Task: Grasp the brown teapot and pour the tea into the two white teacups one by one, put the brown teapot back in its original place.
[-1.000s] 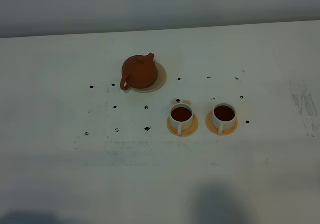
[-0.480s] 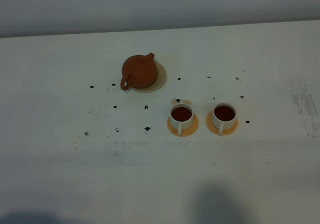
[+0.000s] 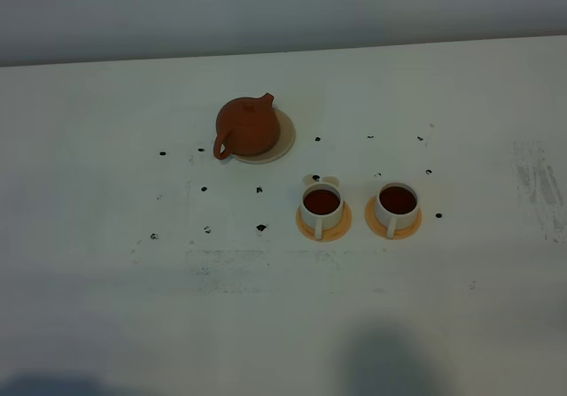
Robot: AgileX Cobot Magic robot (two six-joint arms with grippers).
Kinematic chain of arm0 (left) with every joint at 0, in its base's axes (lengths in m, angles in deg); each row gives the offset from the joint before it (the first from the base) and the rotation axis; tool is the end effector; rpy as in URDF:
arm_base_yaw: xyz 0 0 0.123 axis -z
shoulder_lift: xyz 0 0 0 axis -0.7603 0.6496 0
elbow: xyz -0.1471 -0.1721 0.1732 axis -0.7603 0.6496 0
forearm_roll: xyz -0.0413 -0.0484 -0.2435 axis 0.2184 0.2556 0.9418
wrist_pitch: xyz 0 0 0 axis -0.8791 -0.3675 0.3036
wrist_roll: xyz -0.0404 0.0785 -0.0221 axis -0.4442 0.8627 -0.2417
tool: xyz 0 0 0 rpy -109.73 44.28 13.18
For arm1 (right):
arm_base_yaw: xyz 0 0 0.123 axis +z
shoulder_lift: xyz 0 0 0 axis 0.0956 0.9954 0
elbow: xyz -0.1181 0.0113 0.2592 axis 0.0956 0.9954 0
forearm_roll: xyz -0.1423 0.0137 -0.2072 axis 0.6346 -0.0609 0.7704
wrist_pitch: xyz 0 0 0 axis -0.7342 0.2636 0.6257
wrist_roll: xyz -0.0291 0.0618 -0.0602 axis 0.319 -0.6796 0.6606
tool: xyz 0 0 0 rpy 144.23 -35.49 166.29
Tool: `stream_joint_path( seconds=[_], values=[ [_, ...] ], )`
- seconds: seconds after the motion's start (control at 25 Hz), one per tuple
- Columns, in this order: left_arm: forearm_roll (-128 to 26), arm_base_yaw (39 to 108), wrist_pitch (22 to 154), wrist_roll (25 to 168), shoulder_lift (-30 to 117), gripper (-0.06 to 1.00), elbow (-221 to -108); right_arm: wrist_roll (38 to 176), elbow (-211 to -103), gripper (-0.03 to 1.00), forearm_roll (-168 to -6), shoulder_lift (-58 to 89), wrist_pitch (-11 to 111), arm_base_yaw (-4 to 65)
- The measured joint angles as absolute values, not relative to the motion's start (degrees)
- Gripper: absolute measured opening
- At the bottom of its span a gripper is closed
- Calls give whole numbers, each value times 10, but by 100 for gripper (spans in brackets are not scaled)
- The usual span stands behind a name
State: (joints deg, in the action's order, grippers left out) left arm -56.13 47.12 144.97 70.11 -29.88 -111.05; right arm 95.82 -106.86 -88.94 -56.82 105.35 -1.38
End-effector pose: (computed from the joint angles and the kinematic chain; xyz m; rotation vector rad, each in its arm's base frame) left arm -0.0007 -0.0117 0.2650 0.1036 2.0775 -0.0684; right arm -0.0067 0.0152 0.2795 -0.1016 2.0808 0.0146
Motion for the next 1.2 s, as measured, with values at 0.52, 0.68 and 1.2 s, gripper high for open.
stream_joint_path(
  seconds=[0.52, 0.68, 1.2],
  values=[
    [-561, 471, 1450, 701, -299, 43, -1110, 958, -1069, 42, -889, -568, 1054, -14],
    [-561, 471, 1450, 701, -299, 43, -1110, 958, -1069, 42, -889, -568, 1054, -14],
    [-561, 471, 1450, 701, -299, 43, -1110, 958, -1069, 42, -889, -568, 1054, -14]
  ],
)
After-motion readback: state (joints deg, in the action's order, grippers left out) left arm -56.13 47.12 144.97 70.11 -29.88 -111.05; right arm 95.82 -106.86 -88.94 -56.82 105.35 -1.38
